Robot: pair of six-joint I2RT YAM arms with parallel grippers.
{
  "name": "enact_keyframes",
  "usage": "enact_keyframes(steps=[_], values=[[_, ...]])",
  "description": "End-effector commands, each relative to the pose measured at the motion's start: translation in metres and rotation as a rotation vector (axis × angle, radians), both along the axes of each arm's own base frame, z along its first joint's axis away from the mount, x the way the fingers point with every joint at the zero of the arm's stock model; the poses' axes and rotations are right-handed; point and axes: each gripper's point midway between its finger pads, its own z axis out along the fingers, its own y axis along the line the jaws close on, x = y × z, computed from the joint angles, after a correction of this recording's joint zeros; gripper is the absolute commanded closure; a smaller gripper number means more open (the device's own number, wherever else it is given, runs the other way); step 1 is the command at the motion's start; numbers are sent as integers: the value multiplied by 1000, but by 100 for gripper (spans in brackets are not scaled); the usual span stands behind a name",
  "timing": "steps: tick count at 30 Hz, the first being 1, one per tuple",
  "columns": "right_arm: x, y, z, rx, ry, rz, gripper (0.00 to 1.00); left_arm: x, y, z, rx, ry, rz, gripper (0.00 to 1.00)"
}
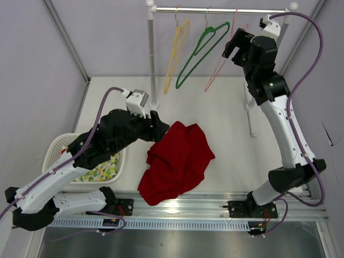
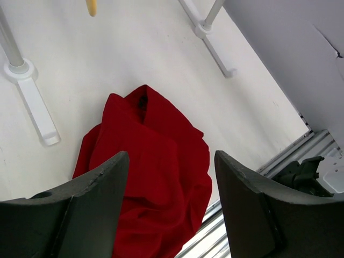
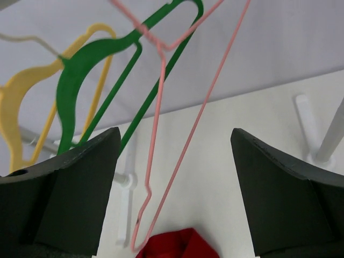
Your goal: Place the skirt on the hanger
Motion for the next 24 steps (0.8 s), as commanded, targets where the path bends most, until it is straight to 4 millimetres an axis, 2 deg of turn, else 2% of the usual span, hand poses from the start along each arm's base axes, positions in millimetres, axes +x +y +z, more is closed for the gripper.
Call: enact_keyframes(steps=[1, 2, 3, 4, 5, 6, 10, 15, 18, 24], values=[[25, -7, 23, -54, -77, -15, 10, -3, 4, 12, -20, -35, -27, 30], [31, -6, 28, -58, -100, -15, 10, -3, 4, 12, -20, -37, -31, 30], [43, -2, 20, -71, -89, -16, 10, -3, 5, 11, -17, -37, -29, 30], [48, -4, 21, -74, -94, -26, 9, -2, 5, 11, -18, -36, -30, 30], [51, -5, 31, -74, -111, -34, 9, -3, 4, 9, -16, -35, -37, 30], [62, -2, 21, -80, -91, -36, 9, -2, 5, 8, -13, -34, -35, 30], [73, -5, 32, -80, -132, -65, 9, -2, 7, 5, -7, -34, -37, 30], [83, -9, 31, -102, -131, -103, 9, -3, 13, 3, -1, -32, -32, 30], [87, -9, 26, -113, -122, -106, 15, -4, 17, 2, 0, -33, -26, 30], [89, -12, 18, -147, -102, -110, 34, -6, 21, 0, -2, -28, -22, 30]])
